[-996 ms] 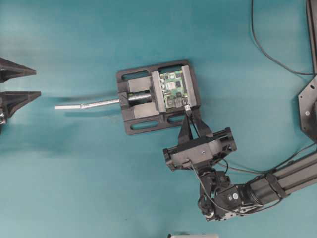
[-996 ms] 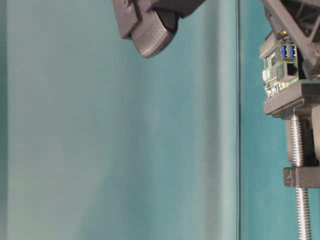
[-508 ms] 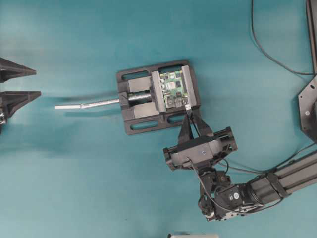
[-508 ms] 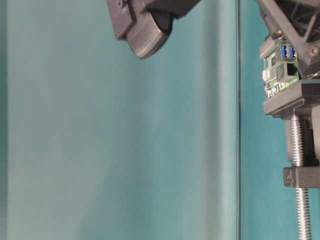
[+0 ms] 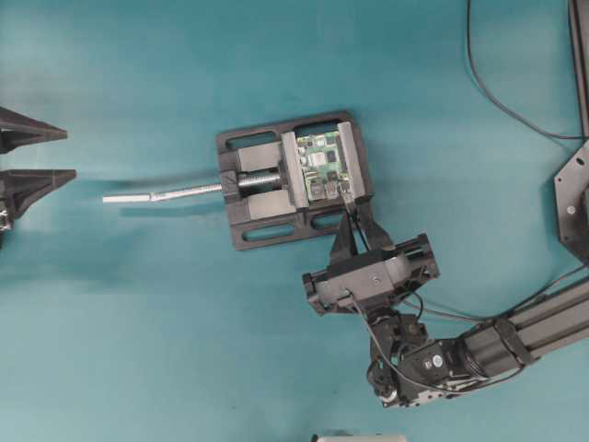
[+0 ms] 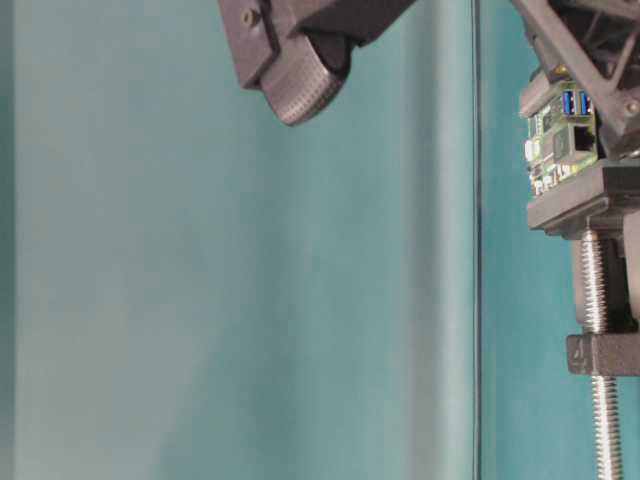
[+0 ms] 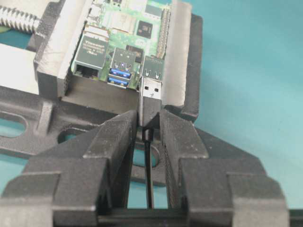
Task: Insert the USB into the fixed PCB.
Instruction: 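Align the USB plug with the right-side USB port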
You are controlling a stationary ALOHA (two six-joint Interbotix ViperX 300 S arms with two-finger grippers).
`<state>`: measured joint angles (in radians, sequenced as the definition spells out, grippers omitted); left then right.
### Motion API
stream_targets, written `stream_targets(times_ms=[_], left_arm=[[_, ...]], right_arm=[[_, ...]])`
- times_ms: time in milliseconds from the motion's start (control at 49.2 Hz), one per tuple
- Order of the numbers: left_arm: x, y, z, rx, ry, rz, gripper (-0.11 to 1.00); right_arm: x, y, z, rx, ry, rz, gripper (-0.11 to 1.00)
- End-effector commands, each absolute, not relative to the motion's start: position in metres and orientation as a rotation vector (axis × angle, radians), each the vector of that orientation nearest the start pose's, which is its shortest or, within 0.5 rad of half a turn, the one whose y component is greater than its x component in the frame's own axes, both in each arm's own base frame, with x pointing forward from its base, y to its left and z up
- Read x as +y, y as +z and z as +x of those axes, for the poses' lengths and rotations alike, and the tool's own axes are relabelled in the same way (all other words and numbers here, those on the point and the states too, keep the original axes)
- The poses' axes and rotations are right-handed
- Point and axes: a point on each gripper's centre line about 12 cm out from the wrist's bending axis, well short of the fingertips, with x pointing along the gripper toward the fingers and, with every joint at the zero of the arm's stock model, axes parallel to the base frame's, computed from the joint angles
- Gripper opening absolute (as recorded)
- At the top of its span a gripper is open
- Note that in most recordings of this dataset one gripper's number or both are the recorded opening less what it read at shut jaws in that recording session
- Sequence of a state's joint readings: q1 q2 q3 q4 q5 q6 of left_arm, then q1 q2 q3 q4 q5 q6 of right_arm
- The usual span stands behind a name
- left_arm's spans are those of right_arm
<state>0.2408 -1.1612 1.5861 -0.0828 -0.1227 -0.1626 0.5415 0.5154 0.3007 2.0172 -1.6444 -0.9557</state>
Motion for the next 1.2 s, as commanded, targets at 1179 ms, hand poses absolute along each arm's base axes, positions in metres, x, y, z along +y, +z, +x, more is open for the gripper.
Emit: stream_targets(times_ms=[1179], left_arm=[[0.0342,0.1467,0.1326,0.257,0.288,-0.285,0.93]], right_arm=[[0.0843,0.1343,0.3666,0.429,-1.362,-0.077,0.21]])
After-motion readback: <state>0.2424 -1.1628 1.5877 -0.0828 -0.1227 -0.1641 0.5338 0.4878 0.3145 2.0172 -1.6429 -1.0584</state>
